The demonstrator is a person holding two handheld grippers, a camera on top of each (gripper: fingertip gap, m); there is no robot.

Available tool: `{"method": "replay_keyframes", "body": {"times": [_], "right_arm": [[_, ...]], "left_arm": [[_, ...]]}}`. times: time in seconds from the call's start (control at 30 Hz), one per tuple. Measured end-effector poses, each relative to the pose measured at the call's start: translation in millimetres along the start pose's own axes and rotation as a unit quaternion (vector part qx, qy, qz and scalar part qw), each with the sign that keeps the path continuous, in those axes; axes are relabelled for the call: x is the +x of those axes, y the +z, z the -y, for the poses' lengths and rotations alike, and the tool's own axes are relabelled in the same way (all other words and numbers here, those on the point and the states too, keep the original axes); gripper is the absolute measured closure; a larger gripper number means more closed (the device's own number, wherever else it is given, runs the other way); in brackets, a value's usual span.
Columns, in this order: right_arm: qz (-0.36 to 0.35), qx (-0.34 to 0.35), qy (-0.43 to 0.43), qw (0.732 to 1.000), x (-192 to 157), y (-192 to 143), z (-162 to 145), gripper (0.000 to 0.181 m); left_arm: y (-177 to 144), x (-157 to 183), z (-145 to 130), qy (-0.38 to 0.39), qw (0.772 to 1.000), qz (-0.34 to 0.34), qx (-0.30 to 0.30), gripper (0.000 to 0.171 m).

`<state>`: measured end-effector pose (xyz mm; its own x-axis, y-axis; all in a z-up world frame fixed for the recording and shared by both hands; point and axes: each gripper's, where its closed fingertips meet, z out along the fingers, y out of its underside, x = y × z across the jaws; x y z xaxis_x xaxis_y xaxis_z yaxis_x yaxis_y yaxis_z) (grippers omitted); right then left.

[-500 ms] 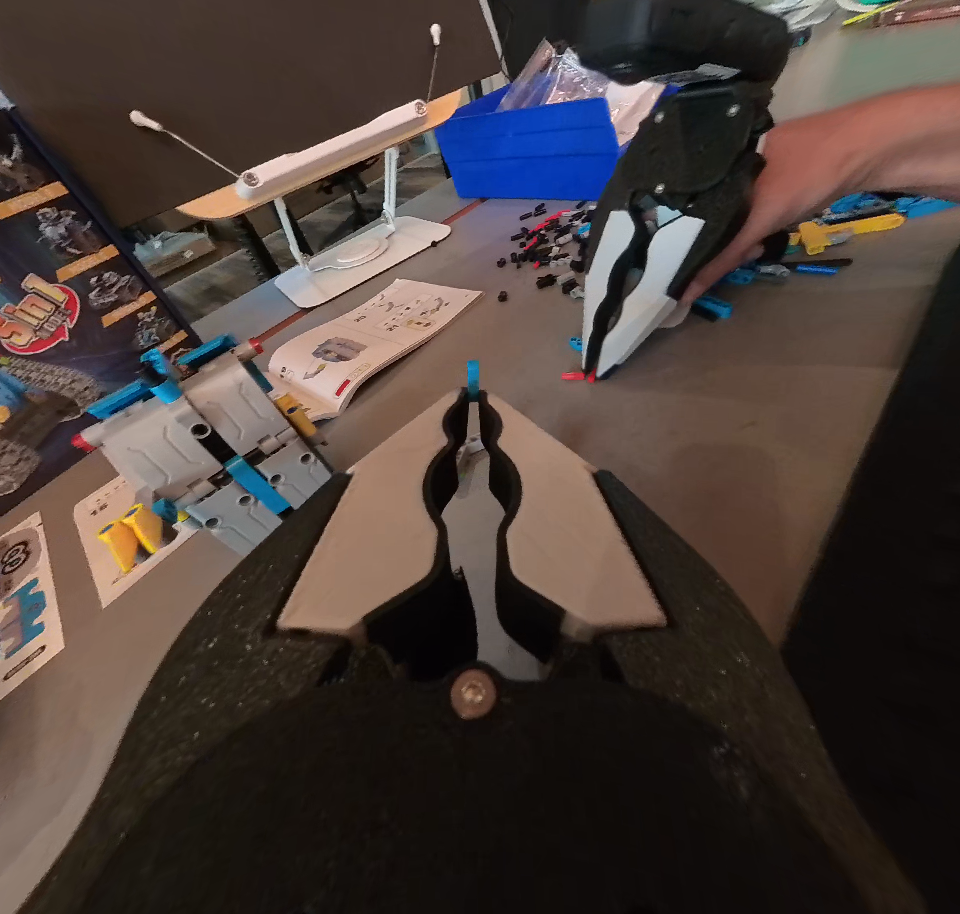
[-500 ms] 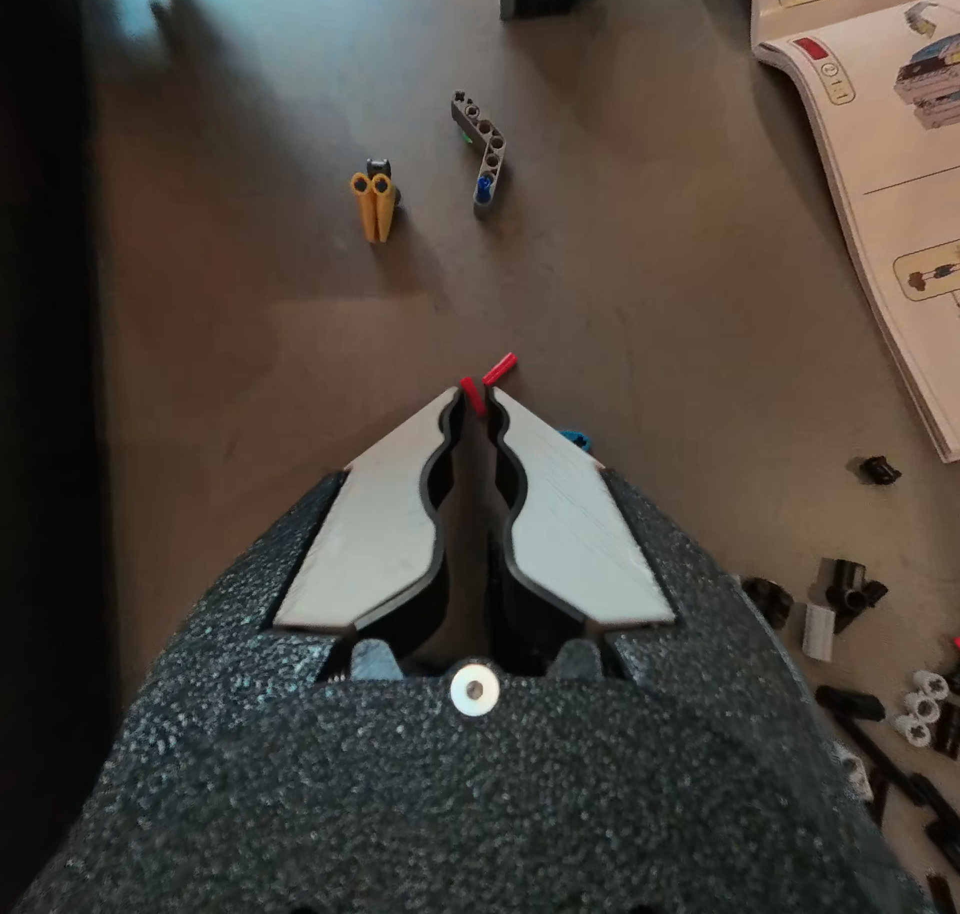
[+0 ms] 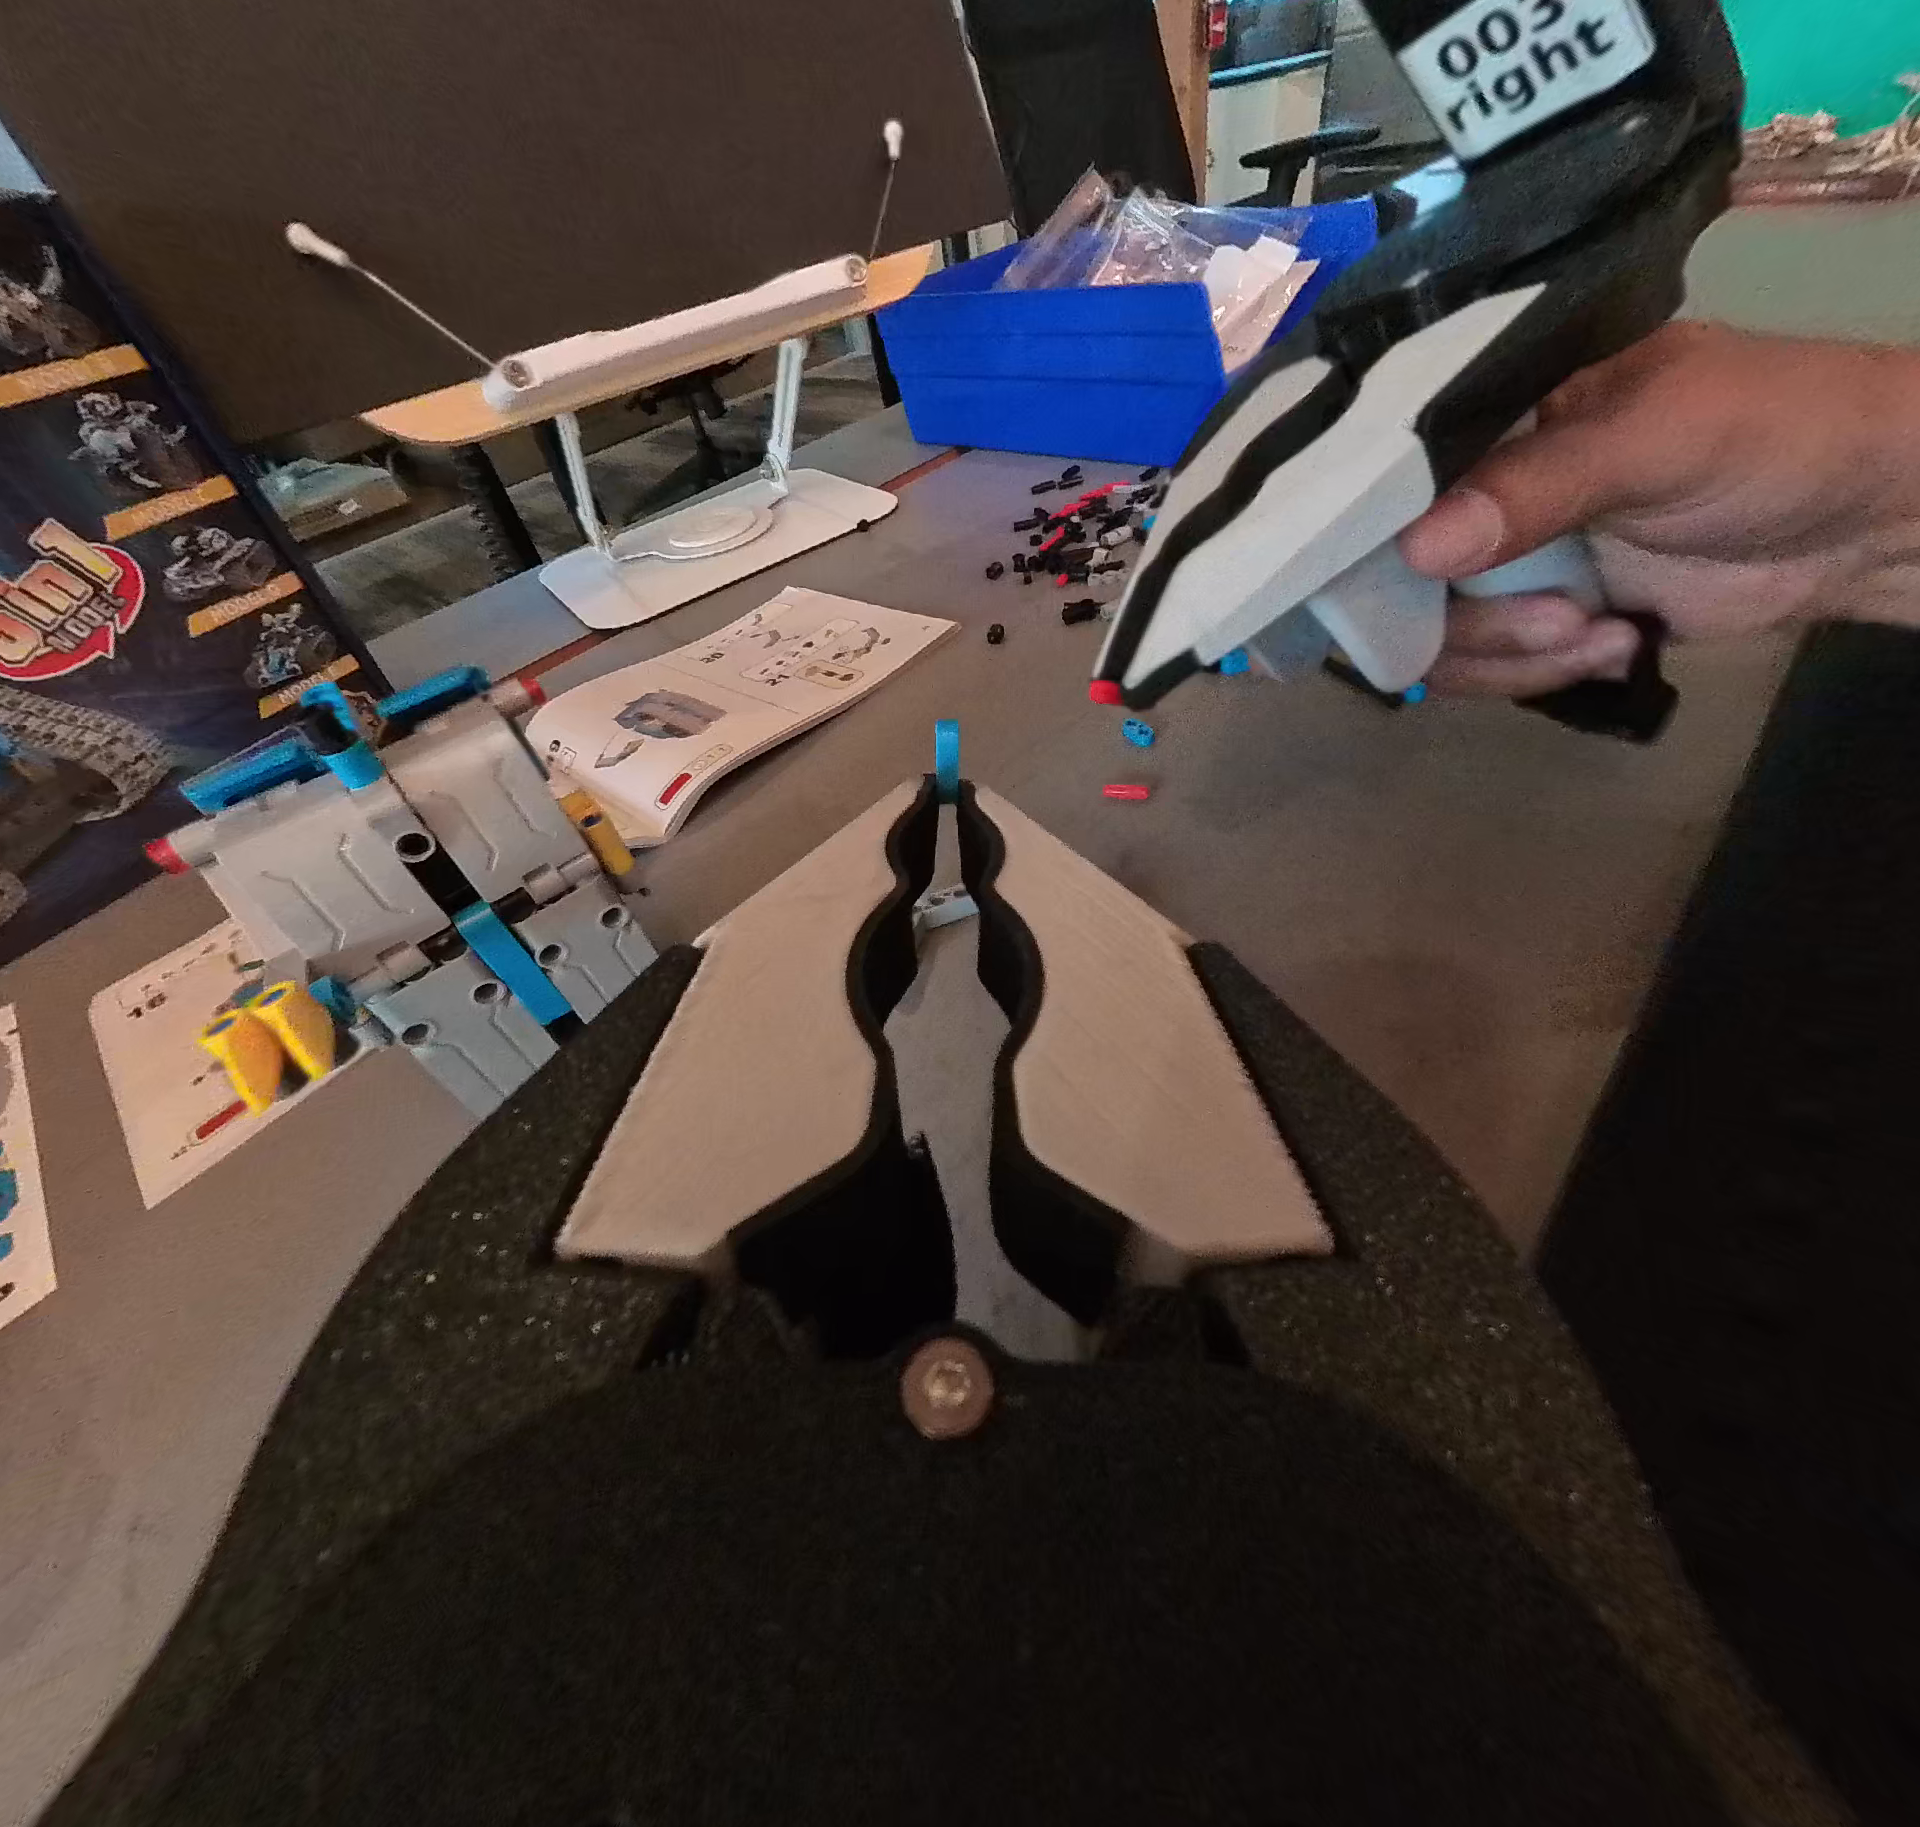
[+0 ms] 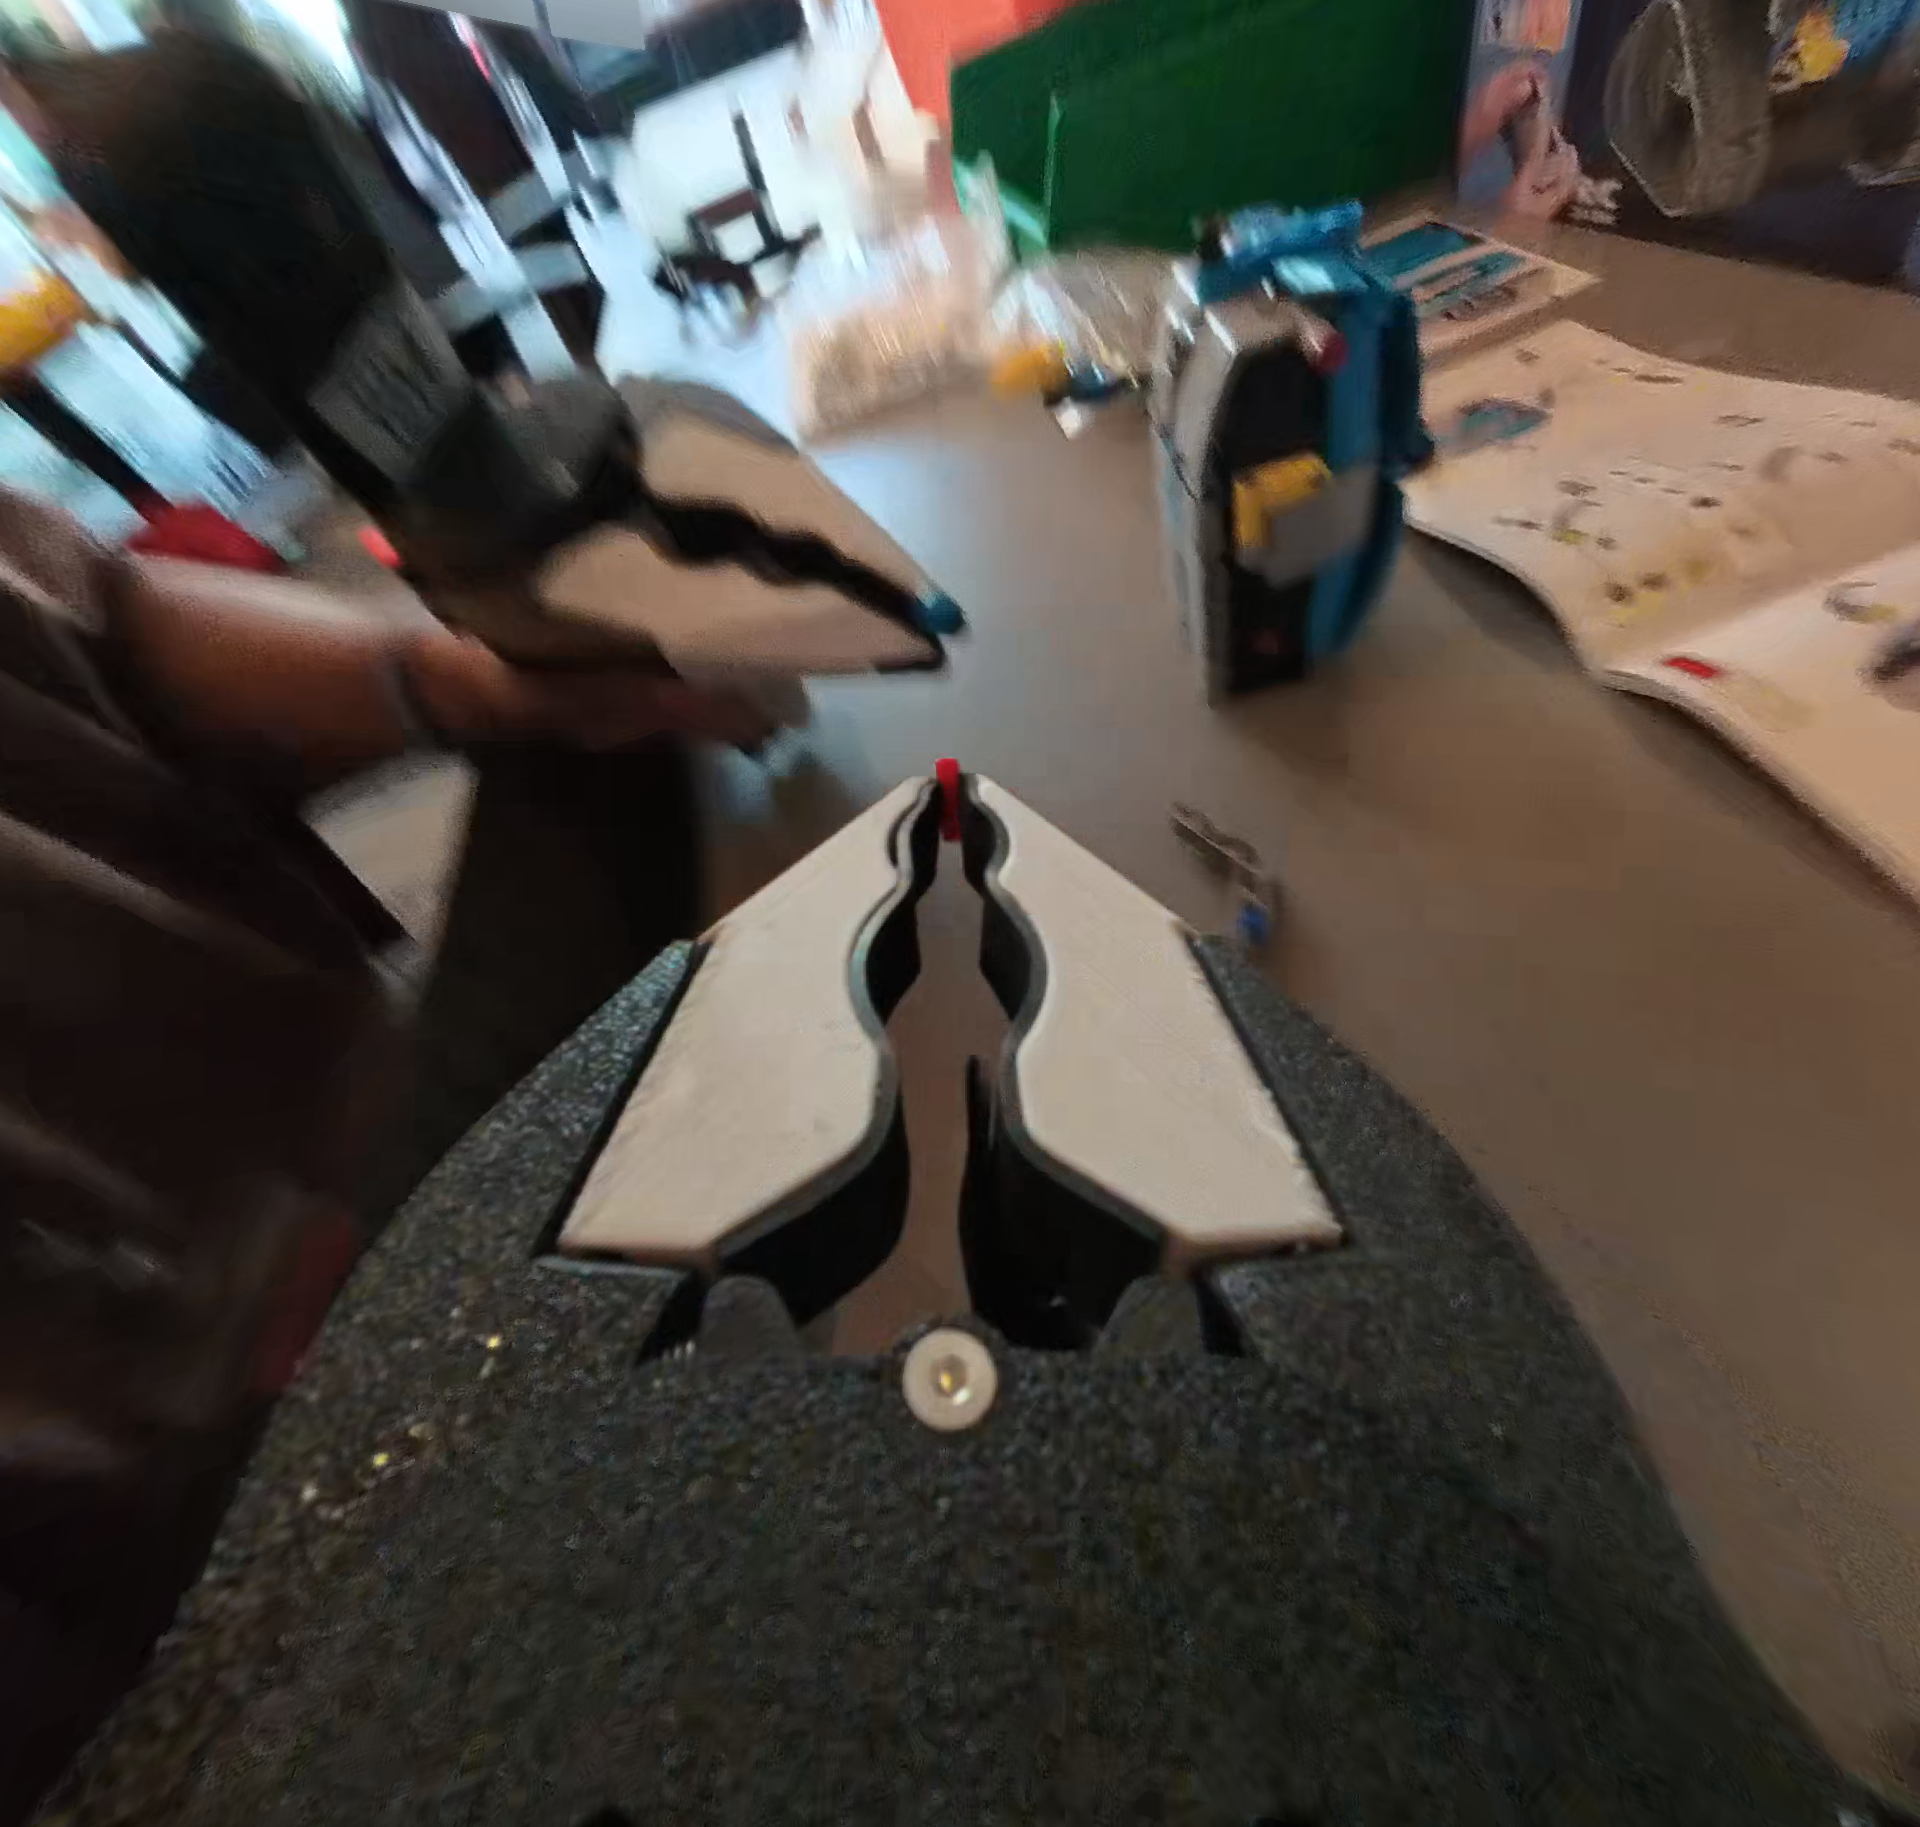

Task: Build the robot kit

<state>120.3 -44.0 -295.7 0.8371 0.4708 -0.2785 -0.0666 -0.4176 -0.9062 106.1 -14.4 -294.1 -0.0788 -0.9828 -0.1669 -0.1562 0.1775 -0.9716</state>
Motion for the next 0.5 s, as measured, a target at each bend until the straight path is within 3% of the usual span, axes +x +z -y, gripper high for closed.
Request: {"method": "replay_keyframes", "body": {"times": [0.17, 0.27, 0.5], "right_arm": [[0.001, 0.065, 0.122, 0.99, -5.7, 16.1, 19.6, 0.178], [-0.019, 0.034, 0.113, 0.993, -4.9, 25.7, 11.3, 0.178], [-0.014, 0.047, 0.149, 0.988, -6.1, 33.6, 12.2, 0.178]], "left_arm": [[-0.9, -1.4, 1.0, -0.01, 1.0, -0.002, 0.004, 0.168], [-0.3, -0.1, 0.0, -0.003, 1.0, -0.001, 0.001, 0.168], [1.9, 1.3, -2.7, 0.047, 0.999, 0.023, -0.013, 0.168]]}}
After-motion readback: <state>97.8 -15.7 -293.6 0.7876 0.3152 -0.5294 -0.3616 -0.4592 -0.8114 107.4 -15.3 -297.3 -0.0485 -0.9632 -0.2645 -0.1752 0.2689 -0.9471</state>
